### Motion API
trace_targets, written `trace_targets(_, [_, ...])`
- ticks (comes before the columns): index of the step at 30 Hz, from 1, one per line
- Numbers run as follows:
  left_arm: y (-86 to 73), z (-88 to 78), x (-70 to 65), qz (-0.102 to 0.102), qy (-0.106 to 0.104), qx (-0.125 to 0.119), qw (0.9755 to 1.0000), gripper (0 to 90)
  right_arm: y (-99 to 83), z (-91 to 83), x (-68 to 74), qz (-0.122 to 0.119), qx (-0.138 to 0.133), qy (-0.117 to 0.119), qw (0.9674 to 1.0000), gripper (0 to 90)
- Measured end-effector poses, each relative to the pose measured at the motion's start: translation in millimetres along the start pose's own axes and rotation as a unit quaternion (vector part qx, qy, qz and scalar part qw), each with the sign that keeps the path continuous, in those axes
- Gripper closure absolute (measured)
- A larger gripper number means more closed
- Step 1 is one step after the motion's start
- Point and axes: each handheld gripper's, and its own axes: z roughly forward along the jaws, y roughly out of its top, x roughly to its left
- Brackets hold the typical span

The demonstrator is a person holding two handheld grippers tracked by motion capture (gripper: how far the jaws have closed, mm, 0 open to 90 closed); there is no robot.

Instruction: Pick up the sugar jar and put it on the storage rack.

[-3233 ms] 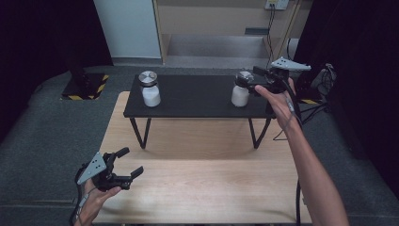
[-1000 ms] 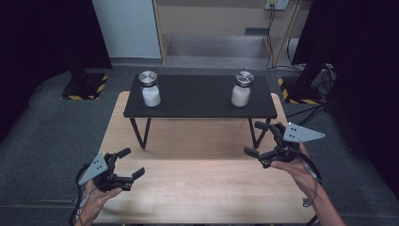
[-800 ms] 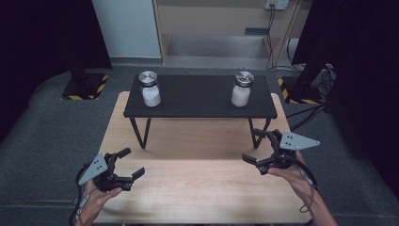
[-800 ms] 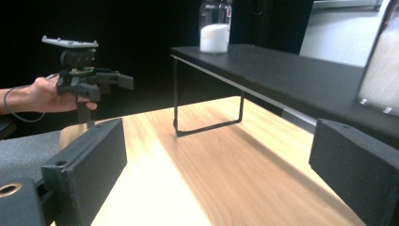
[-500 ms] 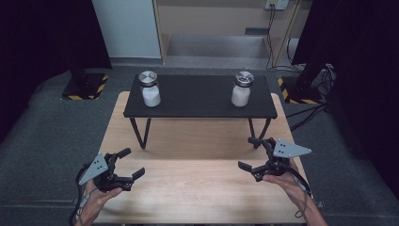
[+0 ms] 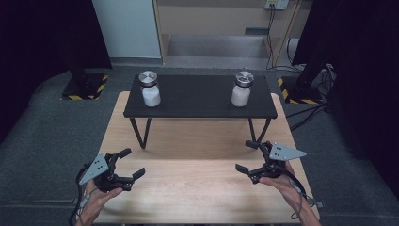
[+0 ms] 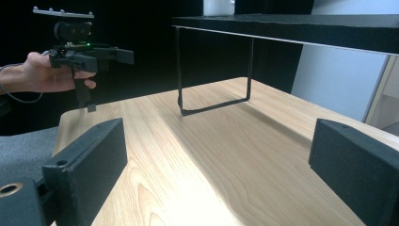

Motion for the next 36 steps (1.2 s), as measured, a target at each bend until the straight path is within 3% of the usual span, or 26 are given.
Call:
trace_targets(8, [-0.1, -0.3, 0.0, 0.0, 0.0, -0.001, 1.0, 4.1, -0.8, 0.6, 0.8, 0.001, -0.002, -0.001, 1.0, 5.5])
trace_targets(13, [0.0, -0.3, 0.2, 0.0, 0.0, -0.001, 1.0, 4.0, -7.7, -0.4, 3.5, 0.018, -0.008, -0.016, 0.9997, 7.1])
trace_targets(19, [-0.1, -0.2, 0.0, 0.0, 0.0, -0.001, 1.0, 4.1, -13.3, -6.6, 12.9, 0.019, -0.01, -0.055, 0.9983, 7.7])
trace_targets(25, [-0.2, -0.8, -0.3, 0.001, 0.001, -0.004, 1.0, 3.9, -21.1, -16.3, 27.6, 0.017, -0.019, -0.105, 0.9942, 7.6])
trace_targets(36, [-0.8, 0.0, -1.9, -0.008, 0.01, -0.005, 0.9999, 0.6, -29.3, -38.3, 41.6, 0.025, -0.024, -0.155, 0.9874, 7.5])
